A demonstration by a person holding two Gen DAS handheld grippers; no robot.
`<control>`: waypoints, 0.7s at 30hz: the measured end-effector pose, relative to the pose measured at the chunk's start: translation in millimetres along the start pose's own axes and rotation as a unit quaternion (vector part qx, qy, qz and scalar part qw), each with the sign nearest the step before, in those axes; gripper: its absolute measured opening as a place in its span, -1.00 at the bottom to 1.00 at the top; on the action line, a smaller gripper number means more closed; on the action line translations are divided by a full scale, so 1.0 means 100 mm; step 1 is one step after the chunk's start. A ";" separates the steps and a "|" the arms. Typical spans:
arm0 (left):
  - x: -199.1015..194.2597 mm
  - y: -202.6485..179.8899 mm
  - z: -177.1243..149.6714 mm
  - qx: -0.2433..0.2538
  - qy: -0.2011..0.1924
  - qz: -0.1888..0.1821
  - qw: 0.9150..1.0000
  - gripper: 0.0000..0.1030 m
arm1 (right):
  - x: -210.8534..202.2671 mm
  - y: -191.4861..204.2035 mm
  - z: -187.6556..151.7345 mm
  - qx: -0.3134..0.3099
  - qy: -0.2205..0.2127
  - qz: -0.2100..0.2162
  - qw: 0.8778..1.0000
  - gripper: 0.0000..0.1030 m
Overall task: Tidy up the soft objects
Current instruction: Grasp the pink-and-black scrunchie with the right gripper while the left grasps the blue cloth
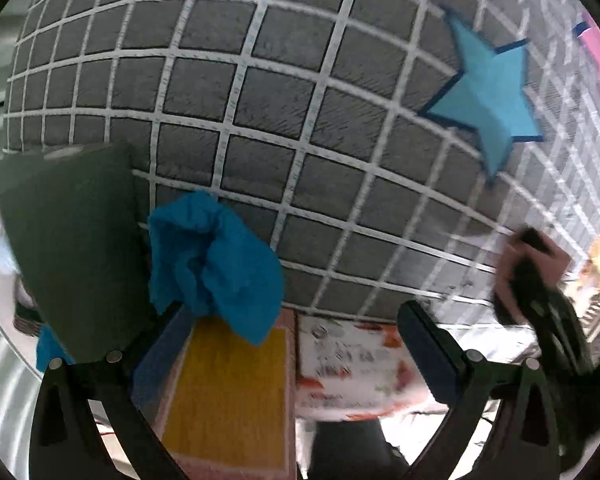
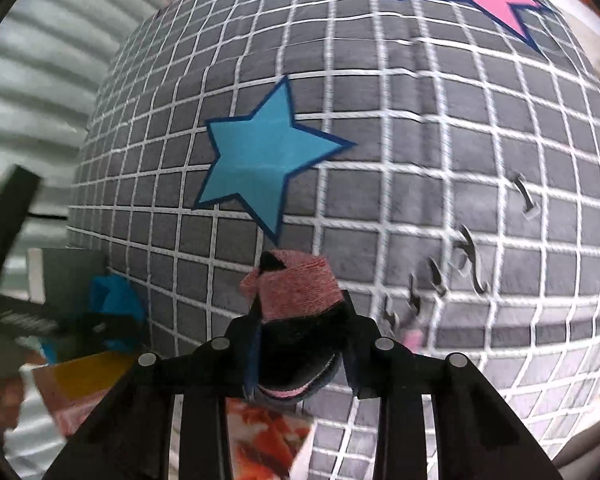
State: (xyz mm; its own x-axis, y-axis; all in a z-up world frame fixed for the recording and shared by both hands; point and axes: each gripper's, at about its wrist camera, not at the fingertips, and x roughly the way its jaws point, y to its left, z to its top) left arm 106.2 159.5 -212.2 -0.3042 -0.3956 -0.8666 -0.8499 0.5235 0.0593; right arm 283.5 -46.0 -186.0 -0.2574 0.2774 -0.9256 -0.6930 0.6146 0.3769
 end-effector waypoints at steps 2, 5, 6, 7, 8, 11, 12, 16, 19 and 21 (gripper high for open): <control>0.11 -0.02 0.05 -0.005 0.012 0.014 1.000 0.99 | -0.08 -0.08 -0.04 0.018 -0.002 0.017 1.000 -0.33; 0.27 -0.01 0.12 -0.022 0.038 0.022 0.999 0.99 | -0.21 -0.16 -0.17 0.039 -0.006 0.041 0.998 -0.33; 0.30 -0.01 0.13 -0.025 0.041 0.026 0.998 0.99 | -0.24 -0.18 -0.19 0.043 -0.008 0.047 0.998 -0.33; 0.34 0.00 0.16 -0.032 0.043 0.035 0.998 0.99 | -0.26 -0.16 -0.20 0.046 -0.010 0.052 0.998 -0.33; 0.36 0.00 0.17 -0.035 0.043 0.041 0.998 0.99 | -0.27 -0.13 -0.21 0.048 -0.011 0.055 0.997 -0.33; 0.39 0.01 0.24 -0.046 0.043 0.059 0.996 0.99 | -0.36 -0.15 -0.28 0.056 -0.016 0.067 0.996 -0.33; 0.39 0.01 0.26 -0.048 0.043 0.064 0.996 0.94 | -0.39 -0.16 -0.30 0.058 -0.017 0.071 0.996 -0.33; 0.35 0.09 0.26 -0.051 0.036 0.079 0.995 0.45 | -0.46 -0.19 -0.35 0.065 -0.019 0.082 0.994 -0.33; 0.29 0.17 0.16 -0.034 0.022 0.080 0.996 -0.32 | -0.49 -0.19 -0.36 0.068 -0.022 0.088 0.994 -0.33; 0.23 0.20 0.10 -0.023 0.009 0.061 0.998 -0.62 | -0.51 -0.20 -0.37 0.069 -0.024 0.091 0.993 -0.33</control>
State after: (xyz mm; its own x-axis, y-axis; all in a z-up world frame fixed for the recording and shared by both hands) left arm 87.0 168.3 -236.0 -0.4147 -0.3449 -0.8421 -0.8245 0.5339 0.1873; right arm 285.6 -99.6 -147.2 -0.3351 0.4254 -0.8407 -0.5389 0.6453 0.5414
